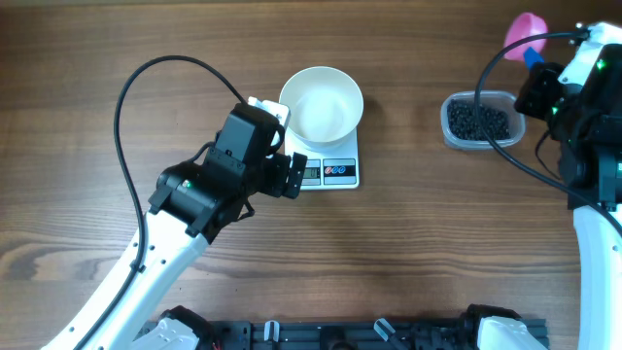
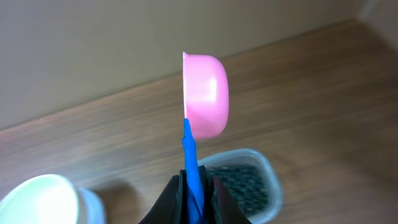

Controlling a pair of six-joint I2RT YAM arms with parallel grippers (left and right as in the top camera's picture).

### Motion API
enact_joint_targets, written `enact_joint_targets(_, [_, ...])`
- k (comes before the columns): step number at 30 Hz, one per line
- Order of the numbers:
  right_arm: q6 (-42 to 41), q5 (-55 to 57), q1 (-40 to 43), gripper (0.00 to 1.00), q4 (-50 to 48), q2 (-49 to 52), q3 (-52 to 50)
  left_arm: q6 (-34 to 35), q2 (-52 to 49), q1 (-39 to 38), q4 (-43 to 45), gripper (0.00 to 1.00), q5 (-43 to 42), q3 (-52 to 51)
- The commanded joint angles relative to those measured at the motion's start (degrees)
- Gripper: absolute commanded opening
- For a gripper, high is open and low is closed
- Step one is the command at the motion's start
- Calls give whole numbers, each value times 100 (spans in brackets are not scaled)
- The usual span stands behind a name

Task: Scoop item into bowl and weigh 150g on scale

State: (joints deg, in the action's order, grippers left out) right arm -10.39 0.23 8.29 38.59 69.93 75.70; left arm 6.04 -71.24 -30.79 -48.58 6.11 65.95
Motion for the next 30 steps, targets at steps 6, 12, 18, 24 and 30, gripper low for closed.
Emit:
enact_joint_targets(6, [1567, 330, 87, 4, 310, 321, 0, -129, -17, 20, 15, 100, -66, -28])
enact_joint_targets(12, [2098, -570, 304, 4, 501, 835, 0, -129, -17, 22, 15, 100, -66, -28])
enact_joint_targets(18, [2103, -931, 789, 4, 560, 1202, 0, -131, -17, 20, 15, 100, -66, -28])
enact_joint_targets(24, [2096, -1038, 866, 4, 1058, 1292, 0, -129, -17, 22, 15, 100, -66, -28])
enact_joint_targets(30, [2177, -1016, 866, 4, 1185, 1486, -9, -129, -17, 20, 17, 100, -66, -28])
